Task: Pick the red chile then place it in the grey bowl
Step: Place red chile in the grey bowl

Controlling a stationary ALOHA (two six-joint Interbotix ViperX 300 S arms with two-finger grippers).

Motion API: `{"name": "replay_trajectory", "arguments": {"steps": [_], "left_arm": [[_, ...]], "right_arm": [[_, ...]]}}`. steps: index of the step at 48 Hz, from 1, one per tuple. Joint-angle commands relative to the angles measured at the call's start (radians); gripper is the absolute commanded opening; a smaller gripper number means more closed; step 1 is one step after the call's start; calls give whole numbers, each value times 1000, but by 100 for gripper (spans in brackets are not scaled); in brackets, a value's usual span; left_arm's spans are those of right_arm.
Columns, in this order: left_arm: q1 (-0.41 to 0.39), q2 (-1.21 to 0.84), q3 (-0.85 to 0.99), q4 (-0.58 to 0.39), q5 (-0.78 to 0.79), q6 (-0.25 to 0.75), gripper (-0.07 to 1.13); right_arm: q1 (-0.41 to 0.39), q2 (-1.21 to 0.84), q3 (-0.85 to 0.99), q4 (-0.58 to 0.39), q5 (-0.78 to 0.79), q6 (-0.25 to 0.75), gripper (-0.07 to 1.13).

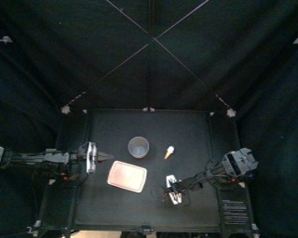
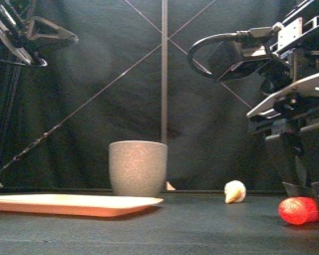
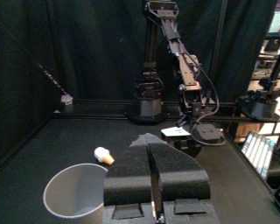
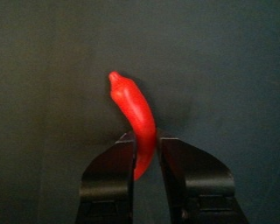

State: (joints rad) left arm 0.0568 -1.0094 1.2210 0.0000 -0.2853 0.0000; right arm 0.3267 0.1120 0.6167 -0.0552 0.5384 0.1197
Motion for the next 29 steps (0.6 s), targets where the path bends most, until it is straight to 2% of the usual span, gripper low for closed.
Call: {"name": "replay_trajectory", "arguments": {"steps": [1, 14, 29], "left_arm": [[3, 3, -12, 3, -5, 2, -4], [3, 3, -12, 3, -5, 3, -4], [3, 3, -12, 3, -5, 2, -4]], "right_arm": [[-6, -34, -38, 3, -5, 0, 48], [-152, -92, -103, -29, -83, -3, 49], [-411, -94, -250, -54, -255, -6, 49]]}}
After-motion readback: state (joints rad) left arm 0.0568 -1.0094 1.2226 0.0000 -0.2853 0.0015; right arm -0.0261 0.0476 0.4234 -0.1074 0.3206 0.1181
